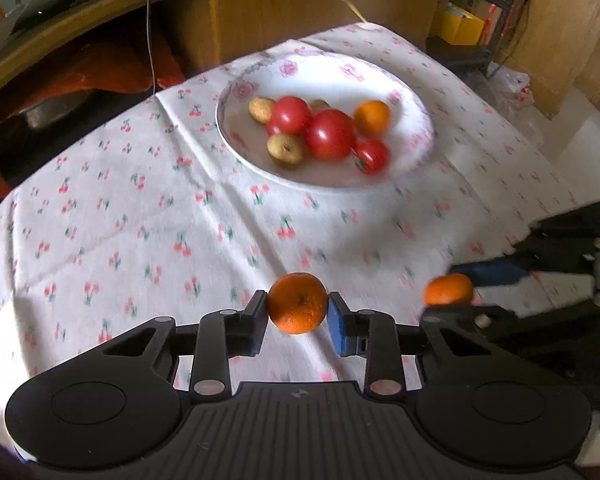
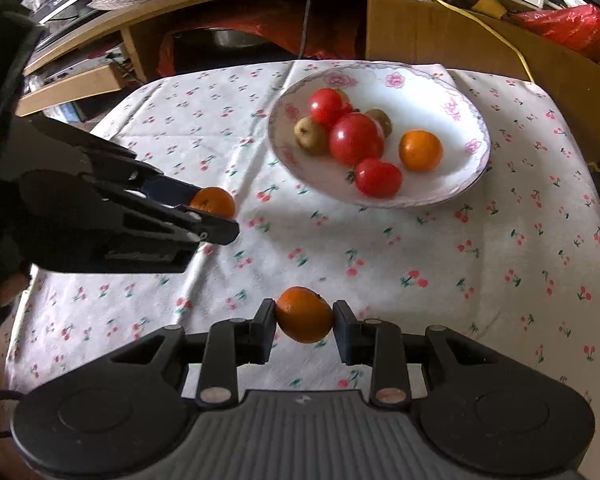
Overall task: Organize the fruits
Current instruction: 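Close the left tool on the tangerine while the right tool holds its tangerine, then carry the tangerine in the left tool while the right tool carries its tangerine to the bowl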
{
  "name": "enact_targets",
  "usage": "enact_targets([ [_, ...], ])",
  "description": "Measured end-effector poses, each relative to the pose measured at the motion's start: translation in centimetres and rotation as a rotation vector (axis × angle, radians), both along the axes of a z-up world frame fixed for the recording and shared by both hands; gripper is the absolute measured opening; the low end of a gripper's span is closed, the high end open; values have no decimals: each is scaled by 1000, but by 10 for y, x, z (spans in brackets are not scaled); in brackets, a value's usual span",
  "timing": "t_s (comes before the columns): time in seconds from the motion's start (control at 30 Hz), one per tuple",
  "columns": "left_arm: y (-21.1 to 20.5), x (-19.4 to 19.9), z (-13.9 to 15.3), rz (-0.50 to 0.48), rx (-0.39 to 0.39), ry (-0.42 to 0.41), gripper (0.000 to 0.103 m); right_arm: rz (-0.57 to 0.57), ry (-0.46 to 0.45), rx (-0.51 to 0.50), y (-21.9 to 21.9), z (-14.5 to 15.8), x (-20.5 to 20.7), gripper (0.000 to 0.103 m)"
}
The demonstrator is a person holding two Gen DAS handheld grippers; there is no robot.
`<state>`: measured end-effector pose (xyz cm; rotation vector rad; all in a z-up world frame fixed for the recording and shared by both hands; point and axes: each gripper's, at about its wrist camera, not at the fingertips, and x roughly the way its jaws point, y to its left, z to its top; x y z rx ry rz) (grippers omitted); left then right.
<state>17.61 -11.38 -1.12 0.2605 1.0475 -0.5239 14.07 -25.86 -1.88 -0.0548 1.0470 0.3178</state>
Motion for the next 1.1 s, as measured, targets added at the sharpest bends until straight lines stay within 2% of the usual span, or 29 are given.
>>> enact_targets([
  [0.23,12,-38,1,-17,15,36,40,42,14,-52,13,-7,-26,27],
  [0.53,13,-45,-7,-32,21,37,49,54,10,-82,21,-12,-33,28],
  [0.67,12,-51,-6,-31,36,24,48,54,5,-90,21,-12,-37,28],
  [0.83,15,-63,-2,-26,24,25,61,55,7,-95,22,-12,-41,28],
  [1.1,16,-67,-12,-20,58,46,60,55,12,-109,24,-12,-47,33],
])
